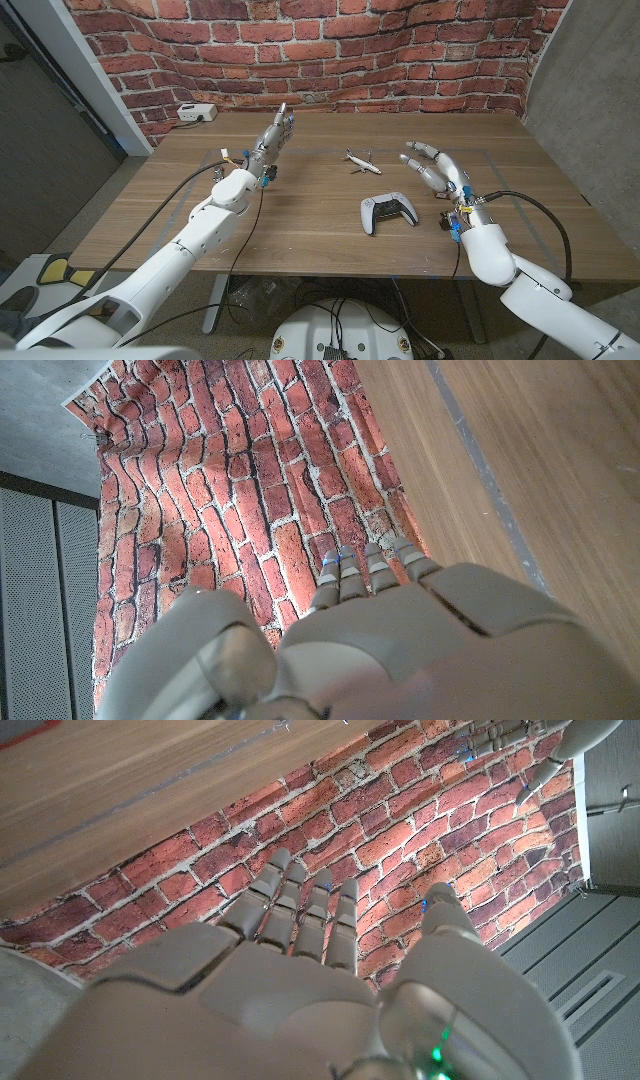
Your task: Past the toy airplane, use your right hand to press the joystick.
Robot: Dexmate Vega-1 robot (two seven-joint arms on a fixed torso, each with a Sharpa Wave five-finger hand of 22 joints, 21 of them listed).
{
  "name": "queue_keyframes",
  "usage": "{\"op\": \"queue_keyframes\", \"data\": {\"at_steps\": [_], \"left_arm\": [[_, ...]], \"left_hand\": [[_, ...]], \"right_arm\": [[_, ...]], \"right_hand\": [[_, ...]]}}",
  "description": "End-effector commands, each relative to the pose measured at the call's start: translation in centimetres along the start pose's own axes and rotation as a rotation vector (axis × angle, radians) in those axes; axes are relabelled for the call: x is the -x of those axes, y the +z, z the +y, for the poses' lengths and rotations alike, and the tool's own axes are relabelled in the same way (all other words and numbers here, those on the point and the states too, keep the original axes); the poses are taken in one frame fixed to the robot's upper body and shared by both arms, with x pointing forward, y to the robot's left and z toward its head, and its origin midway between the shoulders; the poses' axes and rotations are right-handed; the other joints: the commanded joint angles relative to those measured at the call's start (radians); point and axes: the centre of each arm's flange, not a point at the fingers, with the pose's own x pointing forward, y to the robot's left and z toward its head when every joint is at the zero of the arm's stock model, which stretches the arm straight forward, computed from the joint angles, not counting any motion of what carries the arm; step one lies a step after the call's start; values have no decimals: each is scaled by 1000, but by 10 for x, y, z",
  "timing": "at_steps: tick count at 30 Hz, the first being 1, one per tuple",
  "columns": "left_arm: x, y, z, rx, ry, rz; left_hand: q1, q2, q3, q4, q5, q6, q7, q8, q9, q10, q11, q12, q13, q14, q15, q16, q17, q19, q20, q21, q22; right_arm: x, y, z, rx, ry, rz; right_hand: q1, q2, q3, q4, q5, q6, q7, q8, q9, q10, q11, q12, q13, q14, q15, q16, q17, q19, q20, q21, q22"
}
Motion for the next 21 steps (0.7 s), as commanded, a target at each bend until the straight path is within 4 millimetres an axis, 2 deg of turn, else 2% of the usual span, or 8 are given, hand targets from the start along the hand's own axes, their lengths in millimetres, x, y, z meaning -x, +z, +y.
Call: {"op": "queue_keyframes", "data": {"at_steps": [1,9,16,21], "left_arm": [[-1,2,-3,-8,-11,3],[1,2,-2,-3,0,1],[2,0,-3,-11,9,6],[4,0,-2,-7,25,-2]], "left_hand": [[-2,2,-5,1,-3,3,-3,-3,5,9,0,0,3,8,1,-1,2,5,2,1,5],[-1,3,-7,1,-4,3,-4,-3,5,9,-2,0,3,8,1,-1,2,7,1,2,5],[-1,3,-8,1,-4,1,-4,-4,5,8,0,0,3,9,2,-1,2,7,0,2,5],[0,3,-10,1,-4,-2,-5,-5,5,7,0,-1,3,9,1,-1,2,6,0,1,5]], "right_arm": [[-17,-12,-12,-244,52,-12],[-30,-20,-20,-297,72,-23],[-41,-32,-21,-361,83,-25],[-48,-40,-23,-400,109,-7]], "right_hand": [[-12,-2,3,9,-2,5,15,2,3,2,17,5,3,4,5,3,3,9,3,3,4],[-25,-3,-2,15,-4,2,23,0,2,3,31,4,3,0,12,1,4,5,6,0,4],[-36,-3,-6,20,-6,-8,29,-4,2,5,32,4,3,-1,17,0,5,5,10,-2,4],[-49,-2,-11,27,-7,-22,33,-9,2,6,44,3,3,-4,22,-2,6,3,13,-4,3]]}}
